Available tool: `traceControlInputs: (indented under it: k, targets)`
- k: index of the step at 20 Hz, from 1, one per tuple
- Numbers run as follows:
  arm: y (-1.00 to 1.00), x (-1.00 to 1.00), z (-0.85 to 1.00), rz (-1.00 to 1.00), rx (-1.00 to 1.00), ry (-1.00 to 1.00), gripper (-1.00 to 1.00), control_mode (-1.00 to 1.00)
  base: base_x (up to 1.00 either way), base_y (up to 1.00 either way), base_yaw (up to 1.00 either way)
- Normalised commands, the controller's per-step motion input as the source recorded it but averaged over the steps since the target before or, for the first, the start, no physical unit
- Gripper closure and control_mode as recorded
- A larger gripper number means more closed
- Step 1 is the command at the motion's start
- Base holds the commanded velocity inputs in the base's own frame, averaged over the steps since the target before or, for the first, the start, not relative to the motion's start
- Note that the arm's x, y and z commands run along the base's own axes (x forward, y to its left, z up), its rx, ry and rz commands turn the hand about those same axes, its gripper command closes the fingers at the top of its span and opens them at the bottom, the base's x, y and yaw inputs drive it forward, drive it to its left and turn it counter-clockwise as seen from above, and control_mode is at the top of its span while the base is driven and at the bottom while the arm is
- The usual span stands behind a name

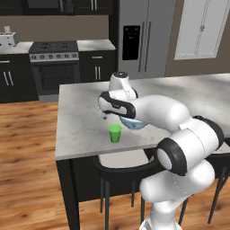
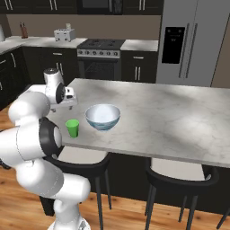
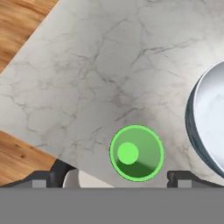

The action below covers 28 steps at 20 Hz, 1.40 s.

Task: Place the cup inside the bowl on the dining table and move the bowl to any counter.

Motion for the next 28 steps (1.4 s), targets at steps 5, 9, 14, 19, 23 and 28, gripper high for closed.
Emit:
traceControlInputs:
  k: [5,9,14,19,23,28]
  targets:
    - [0.1,0.0,-0.15,0.0,0.0,0.0,-1.0,-1.0,0.0,0.0,0.0]
    - [0.01,0.0,-0.21,0.0,0.0,0.0,-1.0,-1.0,0.0,0.0,0.0]
    - [0.0,0.0,-0.12,0.0,0.0,0.0,-1.0,-1.0,0.0,0.0,0.0]
    - [0.0,0.0,-0.16,0.0,0.0,0.0,-1.0,-1.0,0.0,0.0,0.0]
    - [0.0,0.0,-0.2,0.0,0.0,0.0,-1.0,-1.0,0.0,0.0,0.0]
    - [0.0,0.0,-0.17,0.0,0.0,0.0,-1.0,-1.0,0.0,0.0,0.0]
